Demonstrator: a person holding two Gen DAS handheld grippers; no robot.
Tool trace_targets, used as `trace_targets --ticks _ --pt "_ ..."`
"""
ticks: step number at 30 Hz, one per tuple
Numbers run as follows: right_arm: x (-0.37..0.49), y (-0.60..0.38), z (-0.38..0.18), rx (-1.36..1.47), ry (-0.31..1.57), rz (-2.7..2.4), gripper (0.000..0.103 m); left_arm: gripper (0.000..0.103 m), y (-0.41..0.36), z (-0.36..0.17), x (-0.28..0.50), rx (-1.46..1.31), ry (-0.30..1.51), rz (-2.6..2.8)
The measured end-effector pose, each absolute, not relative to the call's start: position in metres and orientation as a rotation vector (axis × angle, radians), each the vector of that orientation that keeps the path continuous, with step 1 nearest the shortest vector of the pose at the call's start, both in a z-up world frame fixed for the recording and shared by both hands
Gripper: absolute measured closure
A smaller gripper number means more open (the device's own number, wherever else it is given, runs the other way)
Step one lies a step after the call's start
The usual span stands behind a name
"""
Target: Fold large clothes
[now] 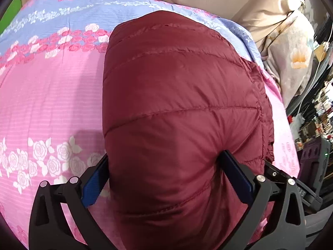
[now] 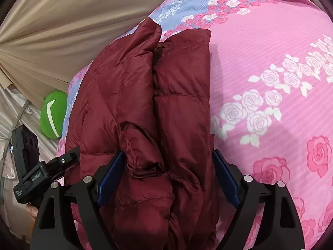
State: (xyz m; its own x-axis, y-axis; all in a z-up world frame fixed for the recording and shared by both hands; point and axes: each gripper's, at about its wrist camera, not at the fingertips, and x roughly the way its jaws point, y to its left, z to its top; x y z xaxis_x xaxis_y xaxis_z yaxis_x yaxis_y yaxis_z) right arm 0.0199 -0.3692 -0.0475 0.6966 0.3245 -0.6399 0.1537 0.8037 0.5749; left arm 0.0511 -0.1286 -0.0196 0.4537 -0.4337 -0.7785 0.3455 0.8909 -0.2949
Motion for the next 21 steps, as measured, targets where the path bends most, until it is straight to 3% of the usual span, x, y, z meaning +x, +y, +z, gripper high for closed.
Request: trace_targets --ticks 13,16,21 --pt "0.038 -0.363 -0.044 0.583 0.795 0.113 0.020 0.005 -0.143 -0.019 0.064 -0.028 0.949 -0.440" --pt "0.039 -0.361 -0.043 0.587 0.791 0.122 0.026 0.005 -0.145 -0.018 0.067 -0.016 0.943 -0.440" --pt "0.040 -0.362 -0.045 0.658 0.782 0.171 0.053 0.006 -0.149 -0.015 0.068 0.005 0.932 -0.456"
